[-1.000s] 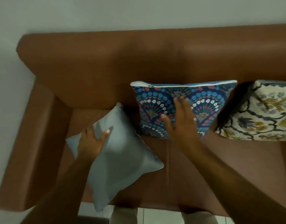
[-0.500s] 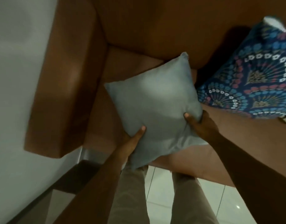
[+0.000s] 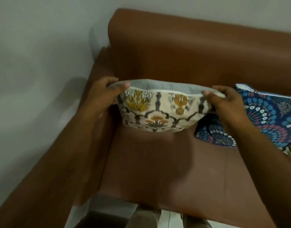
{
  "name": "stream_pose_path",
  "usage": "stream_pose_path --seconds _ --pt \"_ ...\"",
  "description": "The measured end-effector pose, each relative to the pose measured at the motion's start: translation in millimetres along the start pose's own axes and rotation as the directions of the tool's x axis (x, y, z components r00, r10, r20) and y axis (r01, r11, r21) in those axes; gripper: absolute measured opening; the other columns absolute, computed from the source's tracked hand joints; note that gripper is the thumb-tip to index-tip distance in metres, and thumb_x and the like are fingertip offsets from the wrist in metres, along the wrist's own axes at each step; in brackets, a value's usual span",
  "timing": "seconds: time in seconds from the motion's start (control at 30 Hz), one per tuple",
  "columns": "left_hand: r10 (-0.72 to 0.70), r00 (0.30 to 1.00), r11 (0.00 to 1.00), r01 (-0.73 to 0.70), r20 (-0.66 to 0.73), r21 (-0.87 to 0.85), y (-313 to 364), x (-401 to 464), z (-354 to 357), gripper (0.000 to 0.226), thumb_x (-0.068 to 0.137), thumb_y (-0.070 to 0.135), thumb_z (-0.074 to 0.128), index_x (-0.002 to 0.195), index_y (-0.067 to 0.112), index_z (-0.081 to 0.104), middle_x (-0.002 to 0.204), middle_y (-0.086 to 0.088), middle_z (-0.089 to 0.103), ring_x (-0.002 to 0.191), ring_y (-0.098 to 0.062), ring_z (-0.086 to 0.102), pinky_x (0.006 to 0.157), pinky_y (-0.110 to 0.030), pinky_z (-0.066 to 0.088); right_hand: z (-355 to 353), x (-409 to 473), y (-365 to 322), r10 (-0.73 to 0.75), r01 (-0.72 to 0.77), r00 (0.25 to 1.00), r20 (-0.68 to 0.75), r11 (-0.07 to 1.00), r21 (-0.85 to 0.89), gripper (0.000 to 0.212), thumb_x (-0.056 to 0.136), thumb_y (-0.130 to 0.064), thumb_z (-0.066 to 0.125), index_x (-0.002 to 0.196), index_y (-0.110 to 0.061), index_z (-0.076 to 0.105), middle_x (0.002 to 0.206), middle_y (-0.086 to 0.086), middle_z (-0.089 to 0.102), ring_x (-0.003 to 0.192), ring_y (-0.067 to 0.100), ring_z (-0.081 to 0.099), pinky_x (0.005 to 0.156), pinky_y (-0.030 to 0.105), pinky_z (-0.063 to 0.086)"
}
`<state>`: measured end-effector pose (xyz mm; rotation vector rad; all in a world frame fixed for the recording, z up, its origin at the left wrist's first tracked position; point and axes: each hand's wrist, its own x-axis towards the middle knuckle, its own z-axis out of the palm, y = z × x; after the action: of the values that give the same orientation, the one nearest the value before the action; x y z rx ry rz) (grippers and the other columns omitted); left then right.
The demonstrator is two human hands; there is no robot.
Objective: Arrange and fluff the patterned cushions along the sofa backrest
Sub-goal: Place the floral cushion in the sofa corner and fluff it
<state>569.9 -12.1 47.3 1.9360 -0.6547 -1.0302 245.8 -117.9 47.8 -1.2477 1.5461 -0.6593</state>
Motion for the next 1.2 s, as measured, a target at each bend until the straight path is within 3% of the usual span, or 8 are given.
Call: stream_pose_path --seconds 0.17,0.3,0.4,0.5,0.63,0.87,1.1,1.2 --pt "0.134 0.978 0.974 -0.1 -0.158 0.202 7 50 10 0.052 0.071 0.046 0.084 0.108 0.02 0.059 0.112 -0.001 0.069 0.103 -0.023 0.069 0.083 -0.039 0.059 19 47 -8 -0.293 0.182 0.936 -0.194 0.877 -0.444 0.057 0.098 -0.037 0.059 0.143 -0.006 0.045 0.134 0.016 0.053 0.123 0.033 0.051 0.101 0.038 0.041" --pt "0.493 0.811 0.754 -0.218 -0.315 0.62 23 27 31 0.067 0.09 0.04 0.066 0.146 0.013 0.041 0.15 -0.016 0.043 0.139 -0.033 0.042 0.11 -0.041 0.038 38 29 -21 -0.68 0.447 0.718 -0.148 0.613 -0.652 0.056 0.1 -0.038 0.052 0.147 -0.01 0.042 0.155 0.024 0.033 0.146 0.042 0.026 0.119 0.049 0.025" --pt "0.721 0.659 0.27 -0.551 0.213 0.79 11 8 65 0.086 0.092 0.068 0.046 0.158 0.017 0.026 0.166 -0.021 0.018 0.153 -0.04 0.015 0.12 -0.054 0.017 71 8 -11 -0.8 0.7 0.561 0.213 0.321 -0.638 0.058 0.101 -0.046 0.048 0.147 -0.011 0.042 0.157 0.022 0.032 0.15 0.041 0.019 0.12 0.059 0.019" --pt "0.45 0.738 0.045 -0.581 0.503 0.812 -8 39 69 0.11 0.077 0.09 0.033 0.161 0.021 0.014 0.17 -0.013 0.007 0.156 -0.034 0.003 0.12 -0.06 0.001 67 32 19 -0.614 0.667 0.641 0.462 0.147 -0.73 0.069 0.101 -0.062 0.024 0.152 -0.017 0.03 0.163 0.018 0.024 0.152 0.038 0.012 0.119 0.065 0.011" --pt "0.264 0.916 0.177 -0.352 0.3 0.919 -1 77 35 0.133 0.062 0.098 0.039 0.161 0.018 -0.002 0.17 -0.012 -0.005 0.156 -0.033 -0.006 0.117 -0.067 -0.003 18 68 37 -0.381 0.263 0.924 0.031 0.575 -0.774 0.077 0.099 -0.065 0.024 0.157 -0.016 0.014 0.165 0.017 0.013 0.153 0.038 0.006 0.119 0.065 0.012" --pt "0.428 0.754 0.073 -0.578 0.498 0.813 25 62 85 0.133 0.06 0.101 0.03 0.16 0.017 0.007 0.169 -0.015 0.007 0.156 -0.035 0.001 0.122 -0.06 -0.004 41 40 39 -0.306 0.26 0.934 -0.182 0.935 -0.239 0.1 0.087 -0.067 0.058 0.158 -0.018 0.008 0.162 0.008 0.028 0.149 0.022 0.026 0.12 0.047 0.029" --pt "0.449 0.742 0.008 -0.56 0.497 0.829 10 89 95 0.135 0.039 0.108 0.037 0.134 0.012 0.046 0.13 -0.013 0.057 0.121 -0.035 0.052 0.112 -0.054 0.03 68 43 128 -0.063 0.065 0.993 0.096 0.998 -0.014 0.054 0.081 -0.045 0.077 0.123 -0.05 0.044 0.121 -0.03 0.055 0.112 -0.011 0.055 0.107 0.031 0.044" --pt "0.488 0.734 0.013 -0.548 0.473 0.836 6 94 95 0.125 0.035 0.107 0.042 0.115 0.011 0.051 0.111 -0.011 0.062 0.102 -0.032 0.058 0.096 -0.047 0.038 88 54 133 -0.033 0.033 0.999 -0.03 0.999 -0.015 0.066 0.063 -0.073 0.077 0.118 -0.058 0.044 0.122 -0.029 0.054 0.118 0.001 0.056 0.109 0.034 0.042"
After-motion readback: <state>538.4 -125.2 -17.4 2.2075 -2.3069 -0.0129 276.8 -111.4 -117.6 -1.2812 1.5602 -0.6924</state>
